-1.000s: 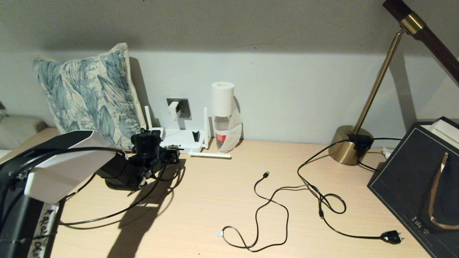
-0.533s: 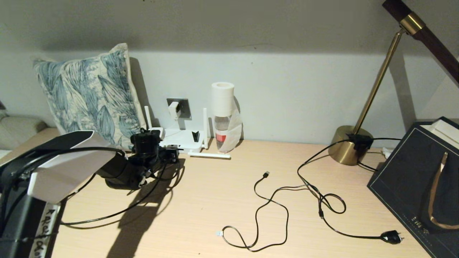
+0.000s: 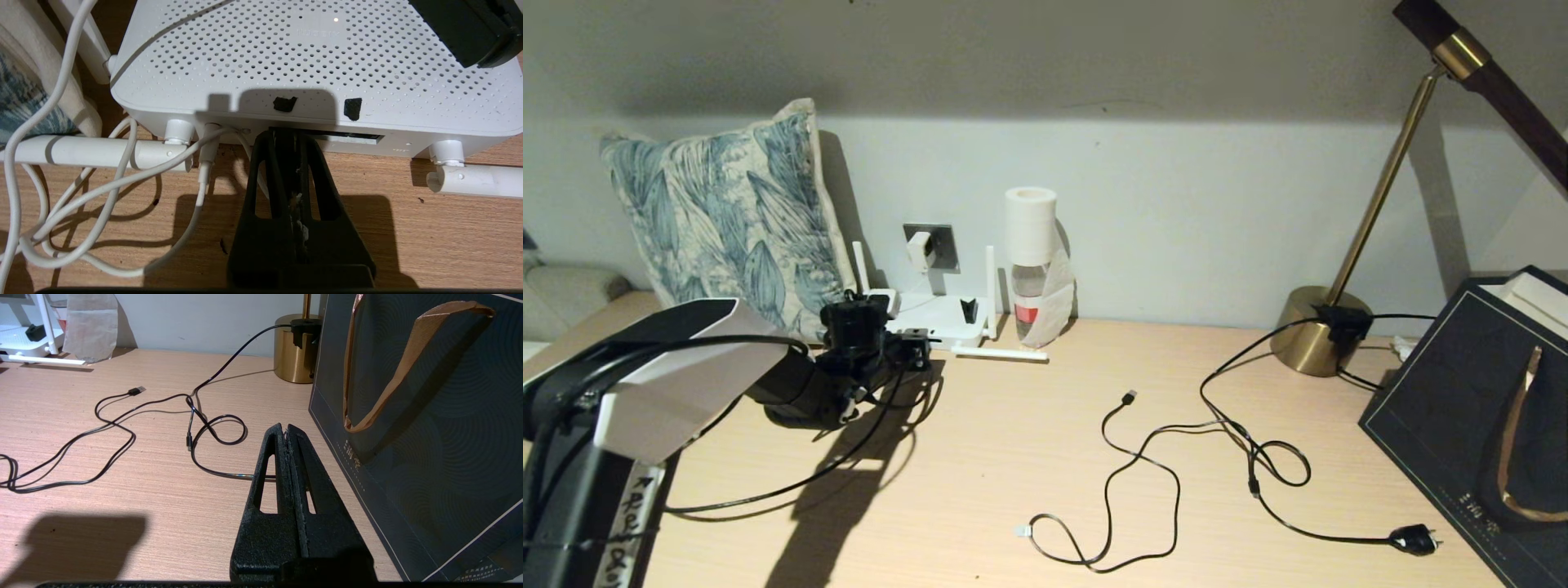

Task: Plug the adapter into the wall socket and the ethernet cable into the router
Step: Plug cable into router interface

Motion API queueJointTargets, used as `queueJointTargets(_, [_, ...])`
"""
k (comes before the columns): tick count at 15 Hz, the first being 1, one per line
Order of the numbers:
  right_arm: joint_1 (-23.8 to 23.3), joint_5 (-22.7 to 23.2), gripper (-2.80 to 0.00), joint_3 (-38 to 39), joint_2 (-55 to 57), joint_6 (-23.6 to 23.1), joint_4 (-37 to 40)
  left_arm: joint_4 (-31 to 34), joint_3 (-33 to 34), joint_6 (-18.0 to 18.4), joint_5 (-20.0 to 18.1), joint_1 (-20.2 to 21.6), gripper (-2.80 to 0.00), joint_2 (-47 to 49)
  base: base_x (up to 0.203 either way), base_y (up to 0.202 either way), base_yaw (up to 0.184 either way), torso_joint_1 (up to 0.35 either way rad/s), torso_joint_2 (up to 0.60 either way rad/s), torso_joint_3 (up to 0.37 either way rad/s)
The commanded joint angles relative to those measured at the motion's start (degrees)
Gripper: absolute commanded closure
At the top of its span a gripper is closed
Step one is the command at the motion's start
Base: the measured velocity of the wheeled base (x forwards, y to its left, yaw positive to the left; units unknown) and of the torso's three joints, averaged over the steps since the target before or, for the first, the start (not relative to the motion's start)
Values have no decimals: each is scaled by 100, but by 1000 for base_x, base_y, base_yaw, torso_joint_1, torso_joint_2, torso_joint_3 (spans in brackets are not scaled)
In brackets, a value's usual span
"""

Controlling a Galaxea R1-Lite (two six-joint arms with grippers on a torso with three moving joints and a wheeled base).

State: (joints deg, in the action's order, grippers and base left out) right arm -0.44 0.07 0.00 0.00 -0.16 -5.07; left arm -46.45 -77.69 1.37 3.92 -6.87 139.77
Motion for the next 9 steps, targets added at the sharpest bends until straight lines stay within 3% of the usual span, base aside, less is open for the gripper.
queueJointTargets(1, [0,1,0,202,7,-2,-3,-31,-65,21,-99,46,0,71,0,0,0,0,0,0])
queueJointTargets(9, [0,1,0,202,8,-2,-6,-22,-229,144,-330,116,0,200,0,0,0,0,0,0])
